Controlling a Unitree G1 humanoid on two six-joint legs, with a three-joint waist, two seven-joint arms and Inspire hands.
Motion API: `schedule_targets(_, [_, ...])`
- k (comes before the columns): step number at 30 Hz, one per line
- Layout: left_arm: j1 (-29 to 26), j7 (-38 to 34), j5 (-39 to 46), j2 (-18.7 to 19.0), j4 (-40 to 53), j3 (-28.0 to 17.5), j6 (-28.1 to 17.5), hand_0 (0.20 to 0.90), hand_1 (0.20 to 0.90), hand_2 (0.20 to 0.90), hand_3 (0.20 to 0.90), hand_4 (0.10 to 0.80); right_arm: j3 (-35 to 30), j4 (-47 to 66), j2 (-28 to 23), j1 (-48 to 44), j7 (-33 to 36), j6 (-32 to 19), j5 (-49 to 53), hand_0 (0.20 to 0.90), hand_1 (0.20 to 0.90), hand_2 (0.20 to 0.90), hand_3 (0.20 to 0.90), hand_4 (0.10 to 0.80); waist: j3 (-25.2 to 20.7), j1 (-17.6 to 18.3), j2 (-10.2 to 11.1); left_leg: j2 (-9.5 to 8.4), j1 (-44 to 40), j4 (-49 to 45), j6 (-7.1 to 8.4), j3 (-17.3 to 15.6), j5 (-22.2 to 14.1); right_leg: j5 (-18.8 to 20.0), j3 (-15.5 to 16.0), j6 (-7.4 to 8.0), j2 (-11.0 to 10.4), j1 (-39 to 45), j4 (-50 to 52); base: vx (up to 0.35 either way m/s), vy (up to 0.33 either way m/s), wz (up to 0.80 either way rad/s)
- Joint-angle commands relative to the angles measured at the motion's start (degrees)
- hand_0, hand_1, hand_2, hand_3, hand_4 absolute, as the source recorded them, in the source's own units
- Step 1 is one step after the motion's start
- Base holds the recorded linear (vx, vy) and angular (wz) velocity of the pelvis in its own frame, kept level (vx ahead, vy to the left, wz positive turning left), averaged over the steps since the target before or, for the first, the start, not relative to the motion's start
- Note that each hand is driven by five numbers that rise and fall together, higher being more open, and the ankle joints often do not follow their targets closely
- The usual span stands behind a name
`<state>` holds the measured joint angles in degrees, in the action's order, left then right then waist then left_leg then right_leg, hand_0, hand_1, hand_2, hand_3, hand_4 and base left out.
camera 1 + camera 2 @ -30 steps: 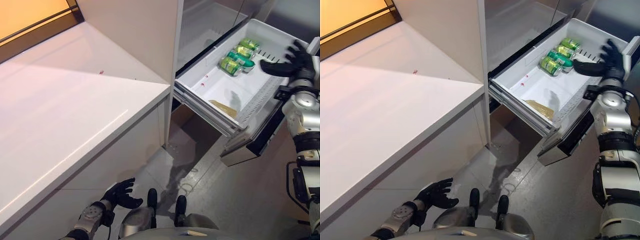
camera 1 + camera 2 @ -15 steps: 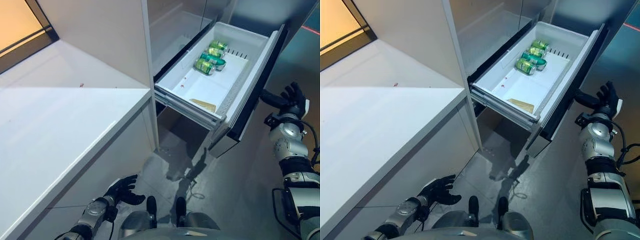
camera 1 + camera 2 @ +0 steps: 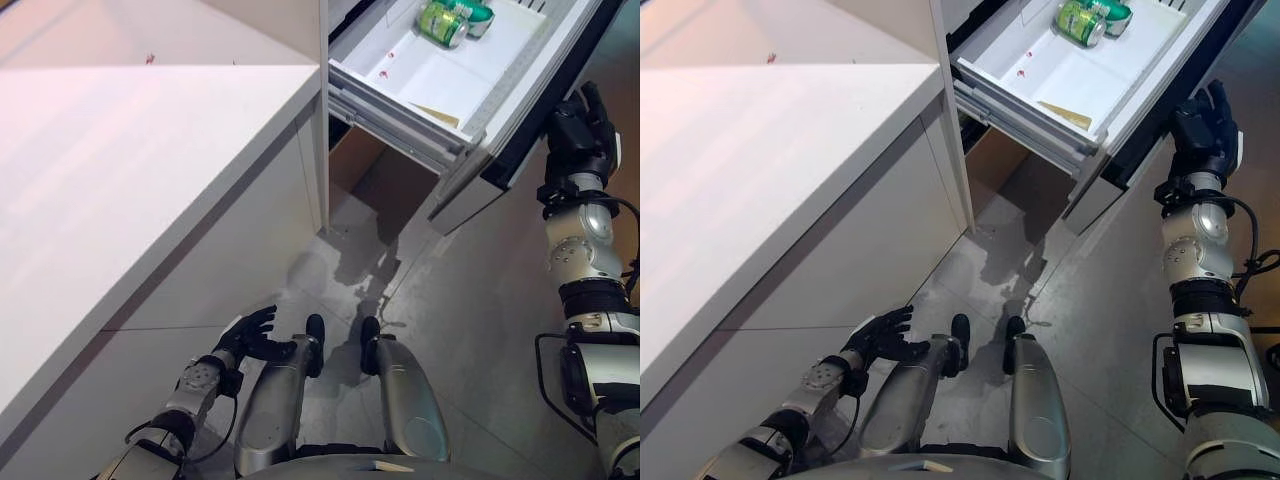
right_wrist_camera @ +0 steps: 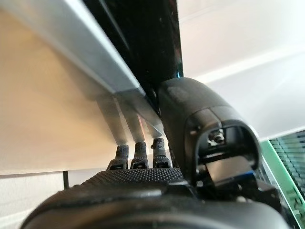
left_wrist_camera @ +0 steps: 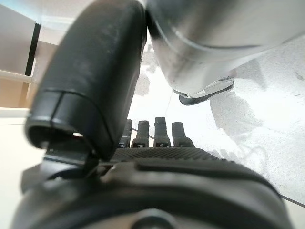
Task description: Put drinks into fridge and close the fridge
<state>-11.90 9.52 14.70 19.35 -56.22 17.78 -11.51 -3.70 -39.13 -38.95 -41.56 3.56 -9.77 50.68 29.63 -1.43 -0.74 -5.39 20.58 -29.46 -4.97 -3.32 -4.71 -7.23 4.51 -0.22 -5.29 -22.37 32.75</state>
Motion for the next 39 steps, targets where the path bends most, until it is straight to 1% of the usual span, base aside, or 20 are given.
schedule_targets(1, [5.1,-0.1,-1.4,0.4,2.4,1.9,-0.5,0.9,0.9,0.9,0.9,0.8,9.6,13.5,1.6,-4.3,-15.4,1.5,-1.0,0.9,0.9,0.9,0.9,0.8,-3.5,-4.1,0.9,-2.02,-0.3,-8.9,-1.45,1.4,-11.1,-4.4,2.5,-2.0,-1.0,2.0,6.2,0.007,0.076,0.01])
schedule_targets(4, [6.0,0.3,-1.7,0.4,2.7,1.9,-1.0,0.9,0.9,0.9,0.9,0.8,11.5,14.8,2.5,-5.7,-18.9,3.6,-0.6,0.9,0.9,0.9,0.9,0.8,-3.5,-4.9,0.8,-2.19,-1.0,-7.9,-1.42,1.7,-10.7,-4.2,2.7,-1.72,-1.2,2.5,6.0,0.041,0.059,0.03])
schedule_targets(6, [6.6,0.4,-1.7,0.5,2.8,2.0,-1.3,0.9,0.9,0.9,0.9,0.8,13.4,15.4,3.3,-6.5,-23.5,5.4,-0.2,0.9,0.9,0.9,0.9,0.8,-3.6,-5.3,0.8,-2.25,-2.0,-6.6,-1.27,1.7,-10.2,-3.9,2.8,-1.41,-1.4,3.5,5.0,0.084,0.063,0.04])
schedule_targets(9, [7.4,0.6,-1.8,0.7,3.3,2.1,-1.3,0.9,0.9,0.9,0.9,0.8,15.9,16.0,4.0,-7.4,-26.1,7.2,1.2,0.9,0.9,0.9,0.9,0.8,-4.3,-6.0,0.8,-2.32,-3.9,-4.1,-1.03,2.0,-9.2,-3.2,3.0,-0.79,-1.9,5.6,2.9,0.101,0.054,0.0])
schedule_targets(14, [9.1,1.1,-2.7,1.2,3.7,2.1,-1.1,0.9,0.9,0.9,0.9,0.8,17.3,13.5,5.0,-8.1,-27.4,9.8,0.5,0.9,0.9,0.9,0.9,0.8,-6.4,-7.1,0.8,-2.28,-8.1,0.9,-0.5,3.1,-7.9,-2.0,3.5,0.37,-2.6,10.2,-2.0,0.125,0.029,0.02])
schedule_targets(18, [10.1,1.3,-3.7,1.8,3.6,1.8,-0.5,0.9,0.9,0.9,0.9,0.8,17.5,12.3,5.7,-7.5,-29.0,12.5,1.7,0.9,0.9,0.9,0.9,0.8,-8.2,-7.6,1.1,-2.11,-10.5,4.1,-0.25,4.1,-6.9,-1.1,3.7,1.02,-2.5,12.9,-5.5,0.125,-0.023,0.22])
schedule_targets(20, [10.7,1.7,-3.9,2.5,3.2,1.2,-0.1,0.9,0.9,0.9,0.9,0.8,17.7,12.0,6.0,-6.3,-31.8,14.3,5.0,0.9,0.9,0.9,0.9,0.8,-9.5,-7.8,1.5,-1.89,-12.6,6.8,-0.04,4.8,-6.2,-0.8,4.0,1.43,-2.0,15.0,-8.1,0.14,-0.06,0.27])
schedule_targets(23, [11.8,2.5,-4.7,3.0,2.7,0.9,-0.1,0.9,0.9,0.9,0.9,0.8,17.1,12.0,6.7,-4.9,-34.0,17.3,12.1,0.9,0.9,0.9,0.9,0.8,-11.0,-8.2,1.8,-1.63,-14.9,10.1,0.39,5.7,-5.1,-0.2,4.5,1.72,-1.2,17.6,-11.9,0.125,-0.065,0.08])
schedule_targets(24, [12.0,2.6,-4.8,3.1,2.7,0.9,0.0,0.9,0.9,0.9,0.9,0.8,16.9,12.0,6.9,-4.7,-34.3,17.7,13.0,0.9,0.9,0.9,0.9,0.8,-11.1,-8.2,1.9,-1.62,-15.2,10.4,0.45,5.8,-5.0,-0.1,4.5,1.75,-1.1,17.9,-12.4,0.102,-0.076,0.17])
schedule_targets(25, [12.4,2.9,-5.1,3.3,2.3,0.9,-0.3,0.9,0.9,0.9,0.9,0.8,16.4,11.9,7.5,-4.2,-34.9,18.9,16.3,0.9,0.9,0.9,0.9,0.8,-11.8,-8.4,1.9,-1.51,-16.0,11.7,0.65,6.1,-4.5,0.2,4.7,1.84,-0.7,18.8,-14.0,0.073,-0.077,0.26])
schedule_targets(27, [12.9,3.3,-5.3,3.3,1.8,1.0,-0.8,0.9,0.9,0.9,0.9,0.8,15.9,11.9,8.2,-3.6,-34.7,18.6,18.0,0.9,0.9,0.9,0.9,0.8,-12.5,-8.5,2.1,-1.36,-16.9,13.2,0.86,6.4,-4.0,0.7,4.8,1.92,-0.2,19.8,-16.0,0.067,-0.085,0.3])
schedule_targets(31, [13.7,3.4,-5.8,2.7,1.0,1.2,-1.5,0.9,0.9,0.9,0.9,0.8,14.8,13.6,8.9,-2.3,-32.8,14.3,16.6,0.9,0.9,0.9,0.9,0.8,-14.4,-8.2,2.5,-0.74,-18.8,16.8,1.42,6.4,-2.7,1.7,5.0,1.97,0.9,21.8,-20.2,0.035,-0.076,0.25])
schedule_targets(35, [14.0,3.0,-6.4,2.1,0.2,1.4,-2.1,0.9,0.9,0.9,0.9,0.8,13.7,16.8,8.6,-1.1,-31.4,11.2,14.2,0.9,0.9,0.9,0.9,0.8,-16.0,-7.5,2.8,-0.21,-20.2,19.5,1.88,6.2,-1.7,2.4,5.0,1.89,1.7,22.9,-22.6,0.006,-0.057,-0.01])
schedule_targets(39, [14.6,2.6,-6.4,1.5,0.0,1.4,-2.2,0.9,0.9,0.9,0.9,0.8,12.3,20.3,6.8,0.1,-25.7,4.4,6.8,0.9,0.9,0.9,0.9,0.8,-18.0,-6.3,3.0,0.43,-21.8,22.5,2.49,5.5,-0.6,3.5,4.8,1.91,2.4,24.1,-25.8,-0.003,-0.036,-0.02])
